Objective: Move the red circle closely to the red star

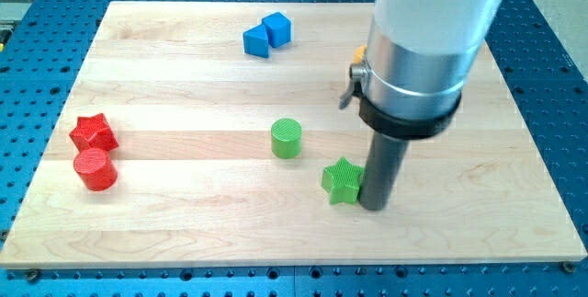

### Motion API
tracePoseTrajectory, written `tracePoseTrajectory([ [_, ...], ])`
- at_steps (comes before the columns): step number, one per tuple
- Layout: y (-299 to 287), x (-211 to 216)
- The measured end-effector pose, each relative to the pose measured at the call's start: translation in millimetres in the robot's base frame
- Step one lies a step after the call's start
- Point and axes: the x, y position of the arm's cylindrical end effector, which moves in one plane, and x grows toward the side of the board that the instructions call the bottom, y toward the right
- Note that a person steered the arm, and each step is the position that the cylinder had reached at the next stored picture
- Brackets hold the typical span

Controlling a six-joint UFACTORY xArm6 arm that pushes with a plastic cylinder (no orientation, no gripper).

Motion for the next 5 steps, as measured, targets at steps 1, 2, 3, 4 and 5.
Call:
tracePoseTrajectory([
  [1,-15,8],
  [2,-42,-39],
  [3,-30,-33],
  [4,-3,6],
  [5,-114,19],
])
